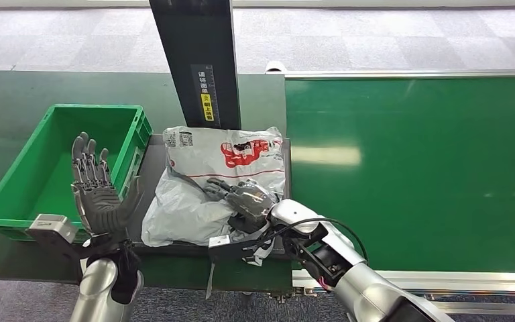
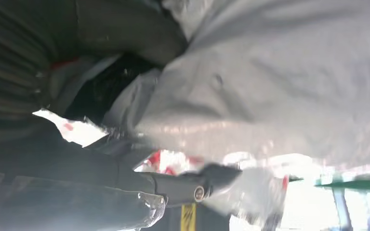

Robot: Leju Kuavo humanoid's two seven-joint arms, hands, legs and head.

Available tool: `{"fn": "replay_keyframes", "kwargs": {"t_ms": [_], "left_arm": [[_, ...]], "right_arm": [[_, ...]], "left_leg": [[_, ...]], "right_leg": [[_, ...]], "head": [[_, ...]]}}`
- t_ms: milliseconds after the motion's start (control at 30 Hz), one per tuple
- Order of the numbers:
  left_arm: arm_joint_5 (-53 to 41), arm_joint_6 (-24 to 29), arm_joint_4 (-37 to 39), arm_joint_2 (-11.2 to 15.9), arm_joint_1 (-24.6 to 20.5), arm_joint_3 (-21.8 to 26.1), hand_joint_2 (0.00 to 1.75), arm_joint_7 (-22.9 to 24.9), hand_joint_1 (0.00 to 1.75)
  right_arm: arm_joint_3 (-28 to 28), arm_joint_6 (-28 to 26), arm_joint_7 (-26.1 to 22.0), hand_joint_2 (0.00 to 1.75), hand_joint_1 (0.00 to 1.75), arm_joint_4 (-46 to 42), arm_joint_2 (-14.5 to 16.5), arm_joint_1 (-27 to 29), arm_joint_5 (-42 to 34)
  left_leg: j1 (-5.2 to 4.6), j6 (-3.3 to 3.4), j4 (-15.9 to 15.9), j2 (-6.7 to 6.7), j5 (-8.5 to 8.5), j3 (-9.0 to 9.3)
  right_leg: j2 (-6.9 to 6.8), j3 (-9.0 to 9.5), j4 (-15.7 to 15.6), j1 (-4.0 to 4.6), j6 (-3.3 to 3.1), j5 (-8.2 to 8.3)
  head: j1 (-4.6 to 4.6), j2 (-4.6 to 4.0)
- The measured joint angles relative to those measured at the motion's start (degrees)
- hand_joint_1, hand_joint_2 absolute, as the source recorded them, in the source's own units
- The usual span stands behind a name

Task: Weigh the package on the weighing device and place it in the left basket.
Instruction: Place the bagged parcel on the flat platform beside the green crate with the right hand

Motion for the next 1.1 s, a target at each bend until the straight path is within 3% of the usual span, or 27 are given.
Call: {"fn": "replay_keyframes", "kwargs": {"t_ms": [167, 600, 833, 1100], "left_arm": [[-1.2, -2.0, -0.3, 0.2, 1.4, -0.2, 1.75, 0.6, 0.0], [-2.8, -5.3, 0.0, 0.5, 1.4, -0.7, 1.75, 2.3, 0.0], [0.7, -8.3, 0.8, -0.1, 0.9, -0.6, 1.75, 2.5, 0.0], [1.2, -11.4, 0.9, -1.4, 0.0, -0.2, 1.75, 4.4, 0.0]], "right_arm": [[-2.7, -2.7, -1.5, 1.75, 0.0, -0.1, 0.0, 0.0, -5.1], [-12.2, 0.6, -6.6, 1.75, 0.0, -4.6, -0.1, 3.7, -17.1], [-22.0, 10.3, -14.2, 1.75, 0.0, -11.7, 0.3, 13.0, -33.9], [-34.1, 13.4, -11.5, 1.75, 0.0, -25.8, 1.3, 24.1, -38.6]], "left_leg": [[0.0, 0.0, 0.0, 0.0, 0.0, 0.0], [0.0, 0.0, 0.0, 0.0, 0.0, 0.0], [0.0, 0.0, 0.0, -0.06, -0.02, -0.04], [0.0, 0.01, 0.0, -0.05, -0.03, -0.06]], "right_leg": [[-0.01, 0.0, 0.0, 0.0, 0.0, 0.0], [0.0, -0.04, 0.0, 0.0, 0.0, 0.0], [-0.01, -0.04, 0.0, 0.0, 0.01, -0.01], [-0.01, -0.06, 0.0, 0.0, 0.0, -0.02]], "head": [[0.0, -0.01], [0.01, -0.02], [0.0, -0.02], [0.01, -0.01]]}}
